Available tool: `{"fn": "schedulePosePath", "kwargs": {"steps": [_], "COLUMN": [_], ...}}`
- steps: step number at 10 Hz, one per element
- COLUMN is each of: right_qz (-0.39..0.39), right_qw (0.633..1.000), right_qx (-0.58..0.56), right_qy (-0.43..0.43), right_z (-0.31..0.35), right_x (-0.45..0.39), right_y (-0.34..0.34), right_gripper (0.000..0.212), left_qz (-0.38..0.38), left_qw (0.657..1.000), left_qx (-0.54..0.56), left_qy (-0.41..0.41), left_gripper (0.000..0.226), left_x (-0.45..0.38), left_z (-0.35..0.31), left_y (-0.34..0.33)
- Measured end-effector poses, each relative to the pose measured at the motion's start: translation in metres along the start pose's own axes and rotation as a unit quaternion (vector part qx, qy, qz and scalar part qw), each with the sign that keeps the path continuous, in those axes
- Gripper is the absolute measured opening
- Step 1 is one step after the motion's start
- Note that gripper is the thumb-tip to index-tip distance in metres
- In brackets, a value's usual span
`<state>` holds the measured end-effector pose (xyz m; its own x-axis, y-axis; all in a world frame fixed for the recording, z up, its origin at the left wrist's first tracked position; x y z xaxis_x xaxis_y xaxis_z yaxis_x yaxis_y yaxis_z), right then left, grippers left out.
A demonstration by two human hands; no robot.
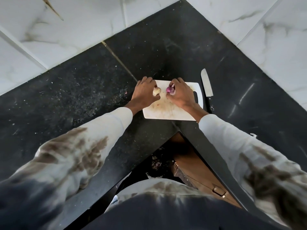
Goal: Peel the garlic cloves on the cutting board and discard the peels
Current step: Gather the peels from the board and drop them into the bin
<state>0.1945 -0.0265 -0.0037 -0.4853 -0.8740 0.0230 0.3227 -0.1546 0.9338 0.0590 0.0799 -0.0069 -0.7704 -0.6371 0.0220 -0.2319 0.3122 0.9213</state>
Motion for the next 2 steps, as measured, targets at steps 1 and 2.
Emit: {"fn": "schedulePosePath", "kwargs": {"steps": [1, 2], "right_qz": [0.013, 0.027], "right_qw": [1.0, 0.999], "right_qx": [0.019, 0.02], "right_qy": [0.016, 0.013], "right_z": [-0.0123, -0.0219], "right_x": [0.0153, 0.0224], "right_y": [0.0003, 0.0011], "right_gripper": [0.044, 0.047], "left_qz": [0.025, 0.026], "left_qw": [1.0, 0.999], "left_qx": [-0.012, -0.02], "left_qy": [-0.015, 0.004], "left_gripper": [0.048, 0.049], "left_x": [0.0072, 0.0112], "left_z": [-0.017, -0.023], "left_y": [-0.014, -0.0188]}}
Point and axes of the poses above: each hand's wrist, its own x-axis away from the middle knuckle, its own y-axis out of the back of the hand, z = x × y, the point moved 7 cm from there along -x, towards the middle knuckle, and after that the axes turned 3 degrees about y, right-handed, at the moved point
